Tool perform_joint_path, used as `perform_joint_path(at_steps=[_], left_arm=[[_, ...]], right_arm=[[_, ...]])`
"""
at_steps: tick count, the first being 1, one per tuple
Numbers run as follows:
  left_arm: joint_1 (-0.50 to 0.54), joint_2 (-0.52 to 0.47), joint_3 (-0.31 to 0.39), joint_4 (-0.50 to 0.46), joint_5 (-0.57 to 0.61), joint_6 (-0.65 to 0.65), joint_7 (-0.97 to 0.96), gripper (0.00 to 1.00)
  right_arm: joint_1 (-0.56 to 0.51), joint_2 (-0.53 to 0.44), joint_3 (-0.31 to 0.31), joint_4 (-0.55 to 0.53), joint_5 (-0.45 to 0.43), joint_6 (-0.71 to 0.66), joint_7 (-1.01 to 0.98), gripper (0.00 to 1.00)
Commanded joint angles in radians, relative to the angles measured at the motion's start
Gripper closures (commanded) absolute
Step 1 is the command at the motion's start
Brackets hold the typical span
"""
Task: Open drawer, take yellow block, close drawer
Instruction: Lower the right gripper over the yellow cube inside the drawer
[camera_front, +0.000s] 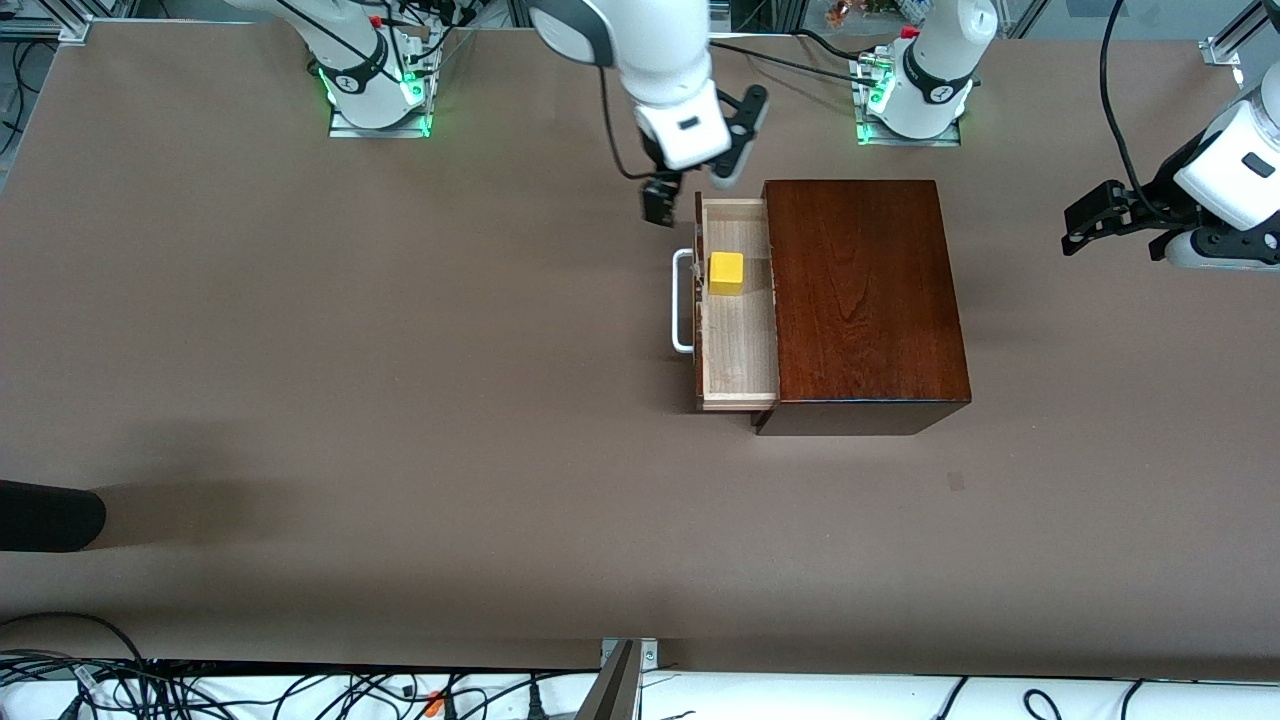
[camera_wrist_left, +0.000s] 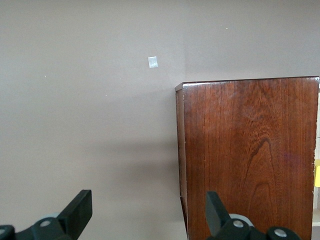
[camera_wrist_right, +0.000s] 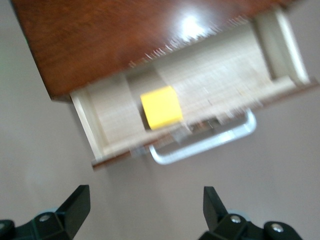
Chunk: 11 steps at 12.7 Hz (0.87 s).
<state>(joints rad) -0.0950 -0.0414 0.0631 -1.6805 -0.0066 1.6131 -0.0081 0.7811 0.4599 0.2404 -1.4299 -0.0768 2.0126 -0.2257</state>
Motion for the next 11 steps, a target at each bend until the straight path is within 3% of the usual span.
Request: perform_joint_path(at_steps=[1,4,11], left_arm=[[-0.003,-0.014,0.007,-0.01,-0.007,-0.007,0.011,0.0],[-0.002,-0.014,0.007,-0.01,-0.007,-0.012,0.011,0.0],[-0.002,-0.014,0.007,-0.01,-0.007,-0.024,0.01,0.0]], right_arm=[[0.049,0.084,-0.01,0.029,-0.078,0.089,-0.076,0.0],[0.052,0.134,-0.009,0.049,-0.145,0.109,-0.107,0.0],[0.072,0.267,-0.012,0.147,-0.168,0.17,-0.133,0.0]])
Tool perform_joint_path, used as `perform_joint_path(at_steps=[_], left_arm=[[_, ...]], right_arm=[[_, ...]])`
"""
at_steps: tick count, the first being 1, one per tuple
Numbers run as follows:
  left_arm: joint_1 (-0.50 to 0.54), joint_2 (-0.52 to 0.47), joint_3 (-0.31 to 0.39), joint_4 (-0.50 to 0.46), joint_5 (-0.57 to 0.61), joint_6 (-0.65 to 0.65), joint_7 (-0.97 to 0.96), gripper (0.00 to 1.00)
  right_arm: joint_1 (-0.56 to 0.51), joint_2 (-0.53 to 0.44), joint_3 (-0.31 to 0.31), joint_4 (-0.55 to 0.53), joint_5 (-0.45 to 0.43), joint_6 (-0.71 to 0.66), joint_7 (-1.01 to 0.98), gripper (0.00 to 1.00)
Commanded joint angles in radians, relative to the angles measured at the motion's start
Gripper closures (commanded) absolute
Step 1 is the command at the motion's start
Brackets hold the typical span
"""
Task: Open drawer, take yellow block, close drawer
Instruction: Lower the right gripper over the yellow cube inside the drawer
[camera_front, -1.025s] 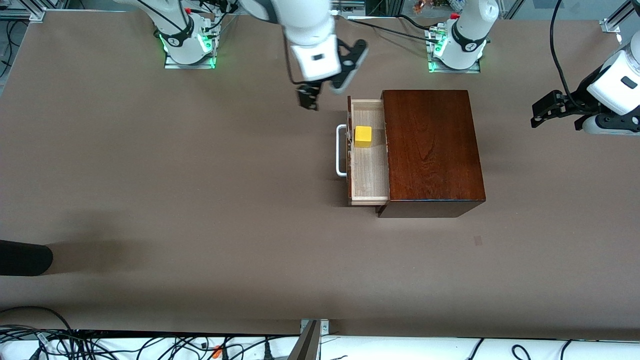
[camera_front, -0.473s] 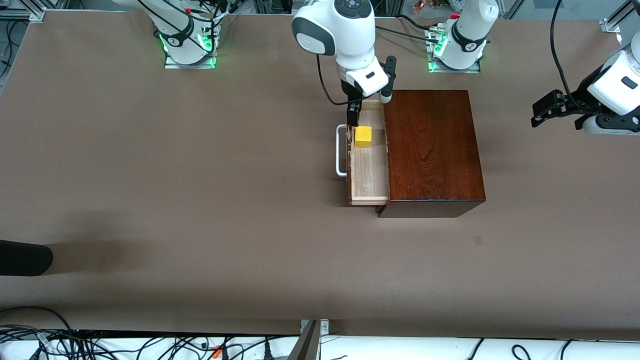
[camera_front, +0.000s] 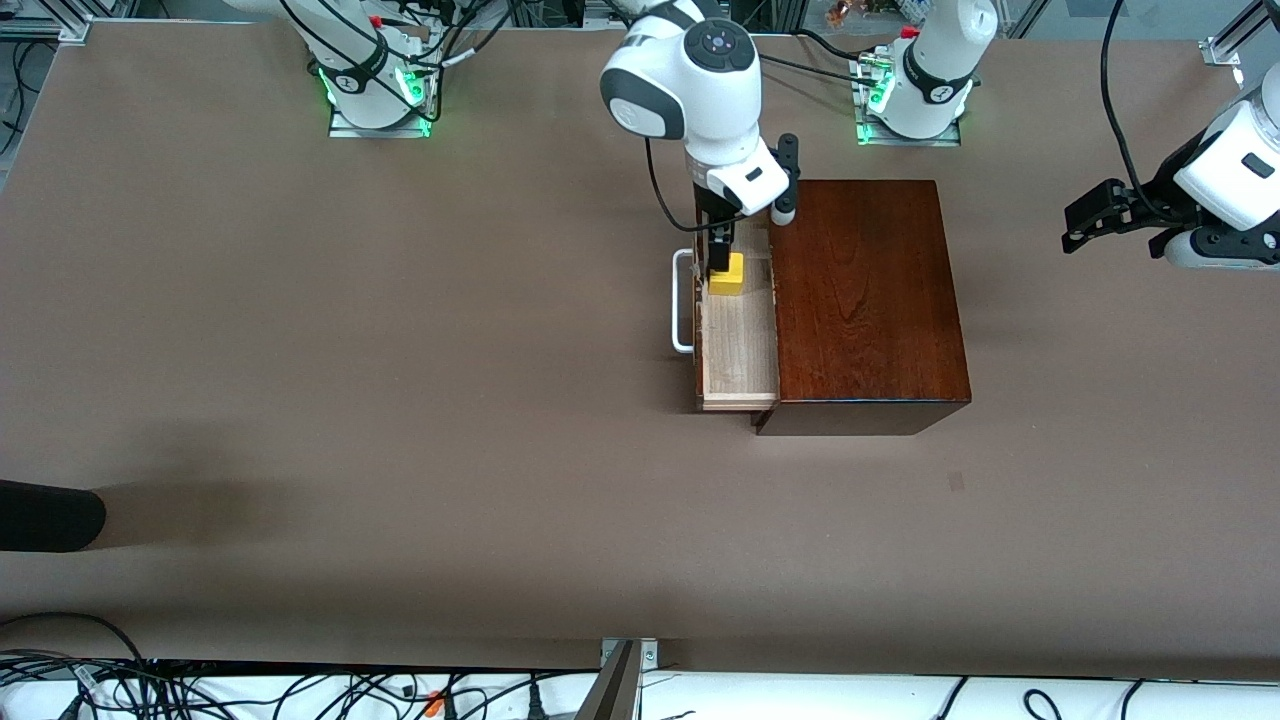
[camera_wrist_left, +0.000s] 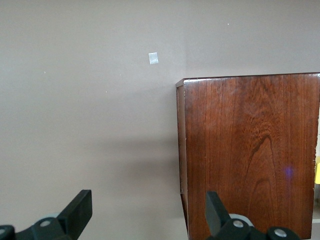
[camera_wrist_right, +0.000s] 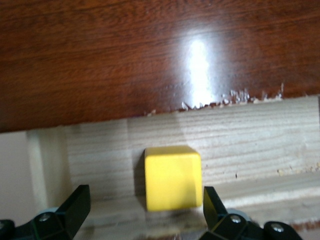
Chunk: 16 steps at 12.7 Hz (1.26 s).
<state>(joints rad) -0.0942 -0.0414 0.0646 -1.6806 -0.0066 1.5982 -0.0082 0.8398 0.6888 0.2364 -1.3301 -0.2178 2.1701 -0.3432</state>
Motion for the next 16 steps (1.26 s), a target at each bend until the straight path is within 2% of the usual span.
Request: perform_joint_path(at_steps=[1,11,12,13,15,16], left_arm=[[-0.002,-0.014,0.006,-0.01,-0.007,-0.009,0.01,0.0],[-0.001,-0.015,0.006,-0.01,-0.007,-0.014,0.011,0.0],[-0.001,-0.015,0.006,-0.01,-0.007,-0.014,0.011,0.0],[-0.001,-0.015,0.006,-0.01,-0.007,-0.012,0.011,0.0],[-0.001,-0.015,0.006,-0.01,-0.007,-0.012,0.011,0.0],[-0.001,-0.015,0.006,-0.01,-0.007,-0.014,0.011,0.0]], right_arm=[[0.013,0.043,-0.008,0.048,-0.034,0.014,-0.016,0.0],[0.012,0.08,-0.014,0.049,-0.051,0.05,-0.039,0.0],[0.012,0.08,-0.014,0.049,-0.051,0.05,-0.039,0.09],[0.012,0.08,-0.014,0.049,-0.052,0.048,-0.039,0.26],[0.01,0.078,-0.014,0.049,-0.064,0.048,-0.04,0.81],[0.009,0.075,-0.014,0.049,-0.064,0.047,-0.039,0.95]])
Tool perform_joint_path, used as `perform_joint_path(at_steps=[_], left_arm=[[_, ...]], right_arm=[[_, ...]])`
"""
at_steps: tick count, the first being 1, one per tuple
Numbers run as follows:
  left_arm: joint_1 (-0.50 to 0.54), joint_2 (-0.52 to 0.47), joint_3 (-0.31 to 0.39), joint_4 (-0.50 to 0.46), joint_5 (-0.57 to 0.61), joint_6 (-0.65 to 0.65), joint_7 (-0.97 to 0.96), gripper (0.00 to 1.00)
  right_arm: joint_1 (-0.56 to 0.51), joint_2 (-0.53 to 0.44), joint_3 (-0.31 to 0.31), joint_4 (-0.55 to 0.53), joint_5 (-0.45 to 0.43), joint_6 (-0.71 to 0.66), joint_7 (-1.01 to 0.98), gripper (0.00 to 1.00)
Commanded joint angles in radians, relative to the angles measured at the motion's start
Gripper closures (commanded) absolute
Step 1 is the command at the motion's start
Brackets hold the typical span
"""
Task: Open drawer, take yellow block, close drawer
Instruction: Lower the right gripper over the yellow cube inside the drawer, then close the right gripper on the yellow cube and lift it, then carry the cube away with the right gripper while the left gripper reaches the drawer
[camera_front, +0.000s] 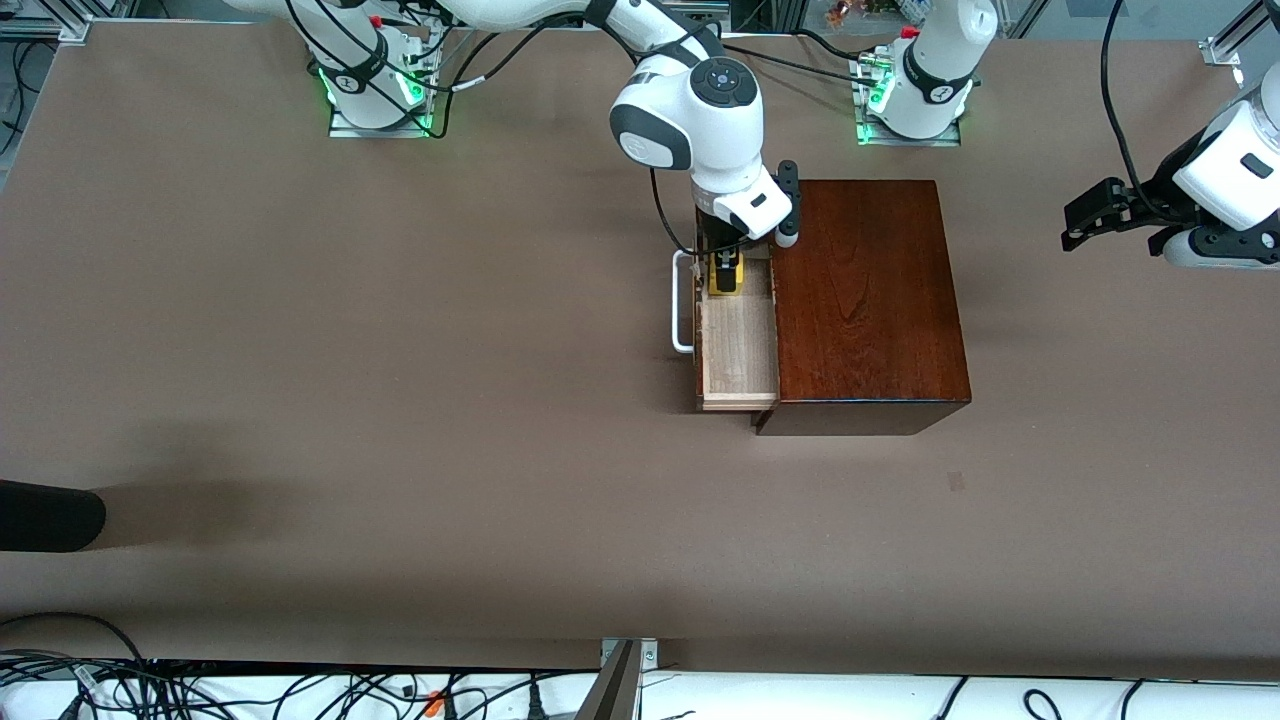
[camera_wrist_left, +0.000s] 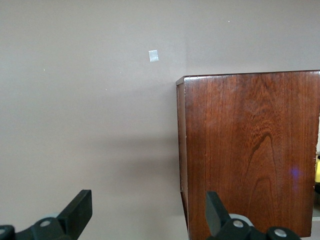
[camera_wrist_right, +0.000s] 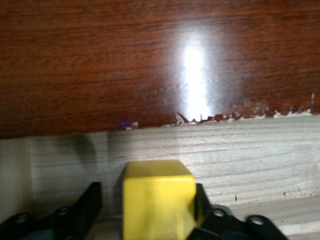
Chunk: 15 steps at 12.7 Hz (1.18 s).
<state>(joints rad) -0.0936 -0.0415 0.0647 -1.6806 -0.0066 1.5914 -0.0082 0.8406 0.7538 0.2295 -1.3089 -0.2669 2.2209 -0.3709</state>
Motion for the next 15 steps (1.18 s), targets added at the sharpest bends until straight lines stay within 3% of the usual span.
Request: perform_joint_path(at_steps=[1,3,6,9,12,15], left_arm=[[-0.002,-0.015,0.006,-0.01,-0.007,-0.005,0.011,0.0],[-0.002,-0.015,0.006,-0.01,-0.007,-0.007,0.011,0.0],[-0.002,-0.015,0.006,-0.01,-0.007,-0.007,0.011,0.0],[-0.002,-0.015,0.006,-0.01,-0.007,-0.007,0.011,0.0],[-0.002,-0.015,0.006,-0.01,-0.007,-0.007,0.011,0.0],[-0.002,-0.015,0.006,-0.008,-0.007,-0.016,0.011,0.0]], right_arm=[[0.006,0.007,-0.007,0.03,-0.015,-0.006,-0.013,1.0],[0.009,0.004,-0.006,0.077,-0.014,-0.064,-0.004,1.0],[0.012,-0.013,0.002,0.244,-0.006,-0.297,0.045,1.0],[-0.017,-0.088,-0.009,0.252,-0.006,-0.351,0.072,1.0],[-0.15,-0.171,-0.006,0.252,0.017,-0.427,0.067,1.0],[-0.309,-0.255,-0.009,0.25,0.167,-0.506,0.063,1.0]])
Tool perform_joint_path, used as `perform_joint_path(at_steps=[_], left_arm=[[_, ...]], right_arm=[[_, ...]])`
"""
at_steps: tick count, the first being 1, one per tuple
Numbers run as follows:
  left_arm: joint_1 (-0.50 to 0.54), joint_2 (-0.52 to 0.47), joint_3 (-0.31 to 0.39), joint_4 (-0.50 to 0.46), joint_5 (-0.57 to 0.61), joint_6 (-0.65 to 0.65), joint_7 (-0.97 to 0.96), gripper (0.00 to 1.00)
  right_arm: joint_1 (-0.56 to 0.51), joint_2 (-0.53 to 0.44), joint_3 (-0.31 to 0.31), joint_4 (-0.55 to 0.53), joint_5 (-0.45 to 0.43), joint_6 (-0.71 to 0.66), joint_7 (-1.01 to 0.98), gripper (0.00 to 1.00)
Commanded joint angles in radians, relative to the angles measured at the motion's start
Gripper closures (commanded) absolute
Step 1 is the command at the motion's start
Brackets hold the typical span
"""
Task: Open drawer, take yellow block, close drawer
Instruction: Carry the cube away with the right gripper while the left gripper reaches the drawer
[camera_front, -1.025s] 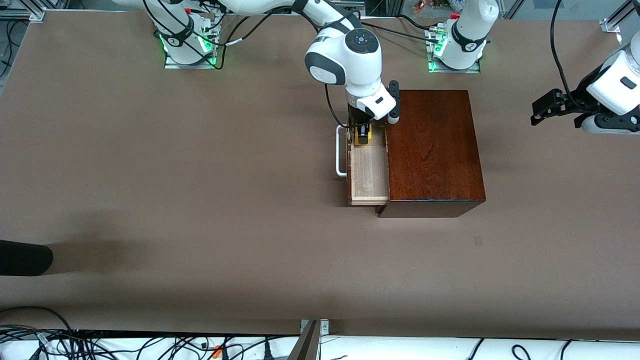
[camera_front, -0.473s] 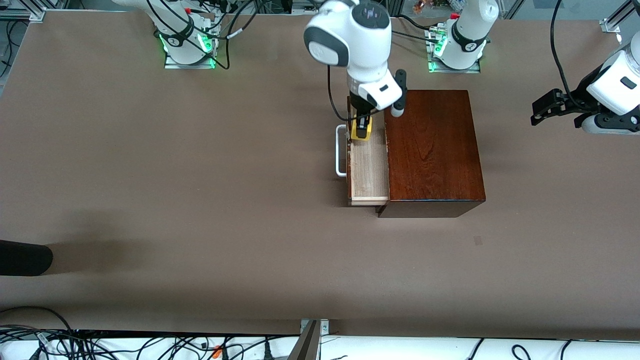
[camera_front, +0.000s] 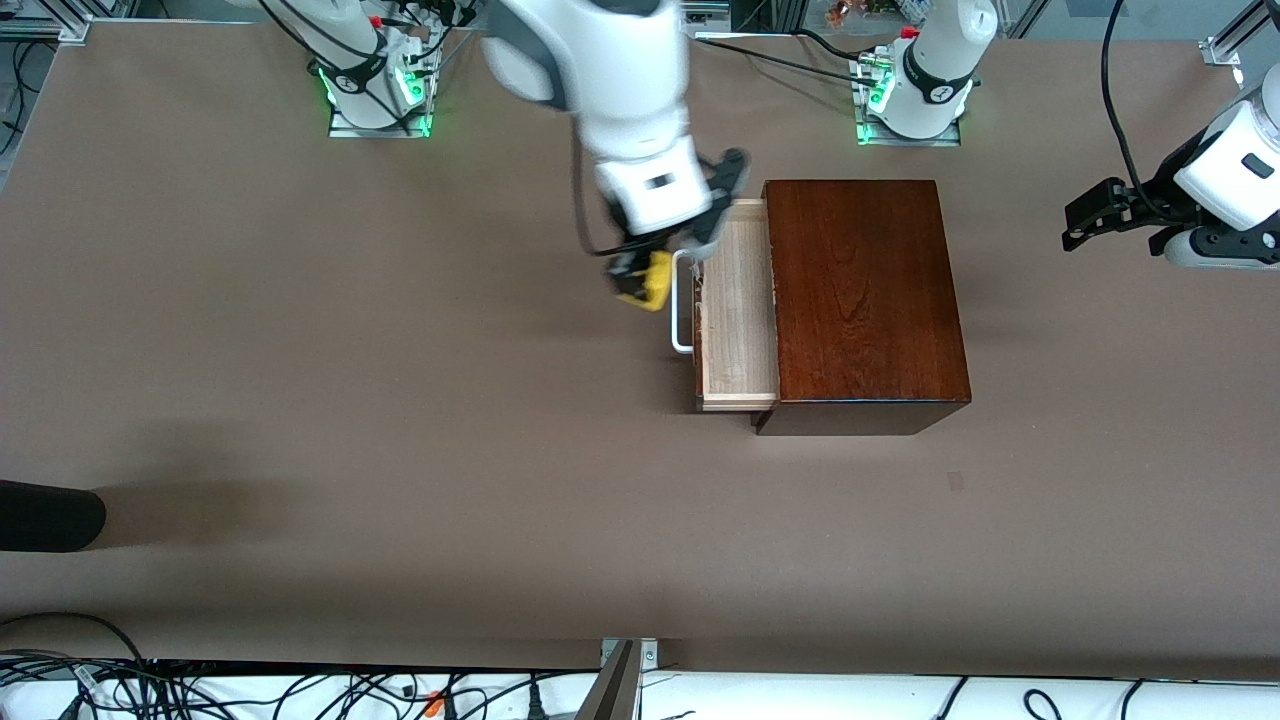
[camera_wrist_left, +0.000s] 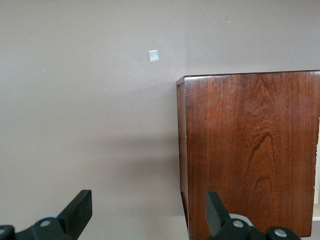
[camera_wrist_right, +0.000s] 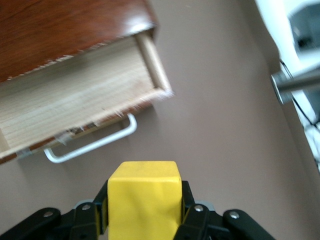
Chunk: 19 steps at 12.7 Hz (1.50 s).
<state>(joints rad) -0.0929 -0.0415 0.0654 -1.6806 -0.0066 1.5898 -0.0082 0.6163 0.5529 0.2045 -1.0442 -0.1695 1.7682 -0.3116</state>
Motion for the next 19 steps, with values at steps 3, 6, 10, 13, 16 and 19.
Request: perform_joint_path(at_steps=[3,6,10,13,16,19], left_arm=[[-0.002,-0.015,0.005,-0.008,-0.007,-0.017,0.011,0.0],[-0.005,-0.008,0.004,0.004,-0.013,-0.016,0.011,0.0],[-0.054,0.023,-0.036,0.006,-0.024,-0.048,0.106,0.0],[-0.07,0.066,-0.146,0.009,-0.136,-0.048,0.137,0.0],[-0.077,0.188,-0.329,0.117,-0.154,-0.044,0.136,0.0],[-0.093,0.346,-0.465,0.237,-0.164,-0.016,0.189,0.0]], right_arm=[[-0.251,-0.097,0.009,-0.019,0.13,-0.137,-0.021,1.0],[-0.345,-0.14,-0.068,-0.023,0.151,-0.26,-0.049,1.0],[-0.404,-0.23,-0.2,-0.242,0.193,-0.181,-0.047,1.0],[-0.493,-0.284,-0.2,-0.506,0.196,0.015,-0.054,1.0],[-0.541,-0.283,-0.2,-0.686,0.196,0.233,-0.047,1.0],[-0.561,-0.263,-0.2,-0.838,0.196,0.449,-0.038,1.0]])
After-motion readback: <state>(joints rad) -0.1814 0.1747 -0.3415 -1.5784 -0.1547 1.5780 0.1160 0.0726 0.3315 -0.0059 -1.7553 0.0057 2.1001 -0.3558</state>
